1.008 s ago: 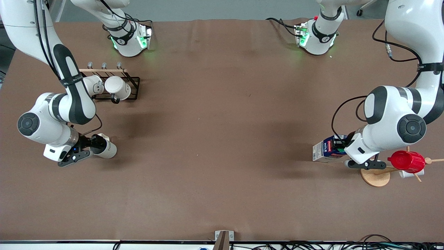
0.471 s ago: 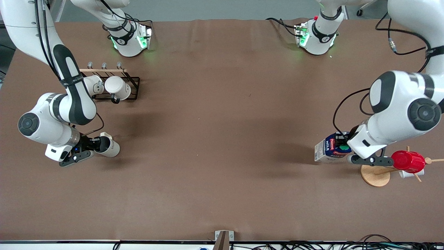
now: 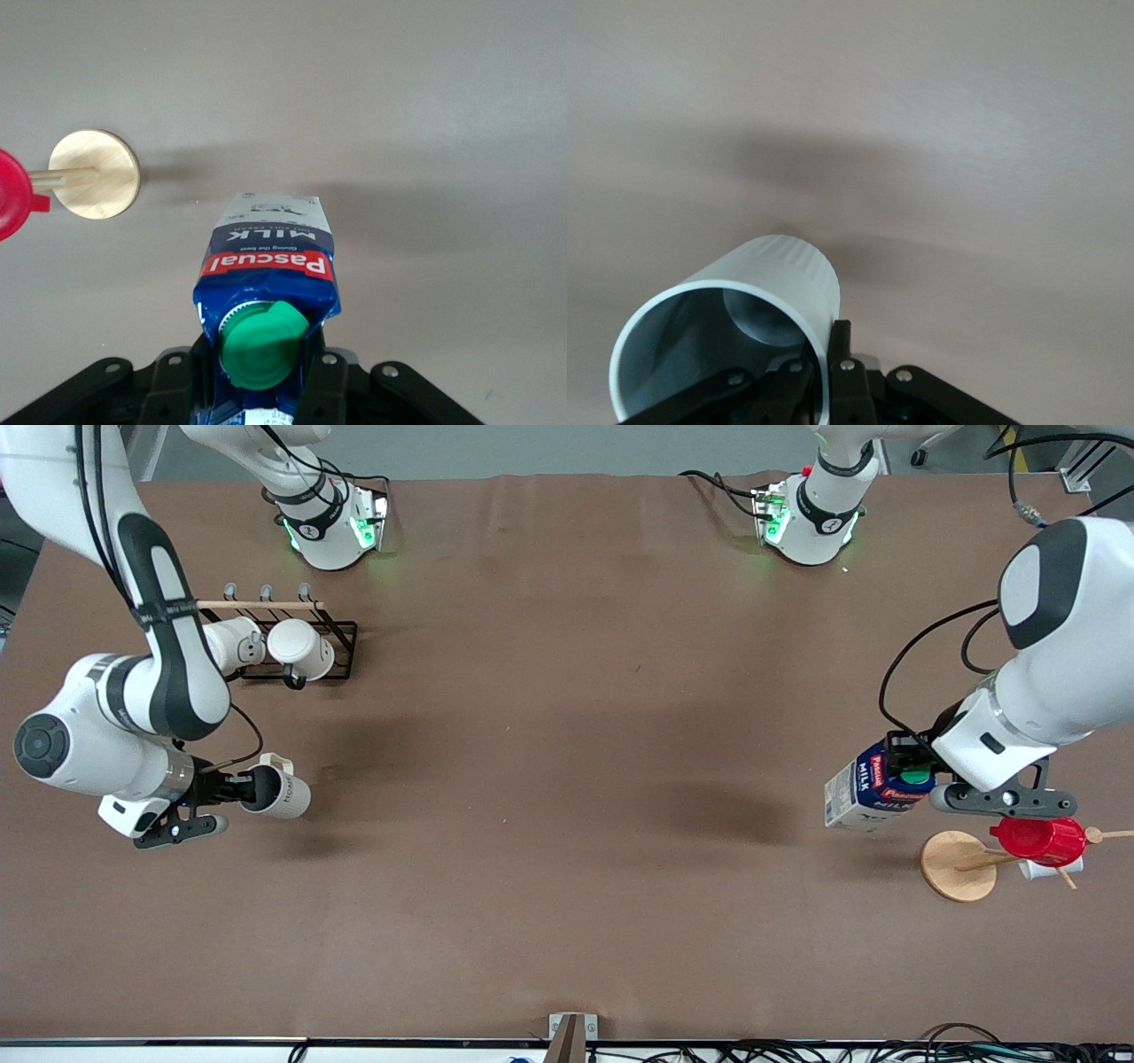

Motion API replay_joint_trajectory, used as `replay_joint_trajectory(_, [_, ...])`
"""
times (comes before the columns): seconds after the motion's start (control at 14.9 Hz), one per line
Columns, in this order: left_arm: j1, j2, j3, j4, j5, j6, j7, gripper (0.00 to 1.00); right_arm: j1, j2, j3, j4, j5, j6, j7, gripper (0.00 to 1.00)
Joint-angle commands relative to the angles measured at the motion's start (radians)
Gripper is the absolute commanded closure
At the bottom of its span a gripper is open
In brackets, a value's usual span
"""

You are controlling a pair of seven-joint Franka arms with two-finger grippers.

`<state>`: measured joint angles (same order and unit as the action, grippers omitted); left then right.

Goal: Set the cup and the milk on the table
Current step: 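Grasp the white mug with the right gripper while the left gripper grasps the milk, then carry the mug and the milk carton toward the table center together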

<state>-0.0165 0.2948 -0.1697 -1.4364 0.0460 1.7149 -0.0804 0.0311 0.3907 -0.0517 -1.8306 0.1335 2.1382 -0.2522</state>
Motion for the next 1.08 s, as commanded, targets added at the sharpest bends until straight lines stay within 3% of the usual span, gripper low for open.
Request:
replay_joint_trajectory(0.0, [0.001,-0.014,-0.013,0.013,0.011,-0.026,-0.012,0.76,0.023,-0.075,0.120,-0.032,0.003,-0.018,0.225,1.00])
replay_joint_trajectory(0.2, [0.004,-0.051,-0.040,0.013,0.008,-0.029,-0.012,0.76,0.087,-0.070,0.234,0.005,-0.044,-0.003,0.480,1.00])
replay_joint_trajectory(0.4, [0.003,-0.079,-0.112,0.013,0.005,-0.041,-0.022,0.76,0.206,-0.018,0.240,0.099,-0.120,-0.003,0.693,1.00])
replay_joint_trajectory(0.67, [-0.020,-0.036,-0.241,0.013,0.015,-0.035,-0.230,0.76,0.341,0.123,0.239,0.230,-0.201,0.000,0.911,1.00])
replay_joint_trajectory(1.01, [-0.144,0.046,-0.245,0.016,0.015,0.054,-0.473,0.76,0.427,0.253,0.239,0.289,-0.270,0.112,1.004,1.00])
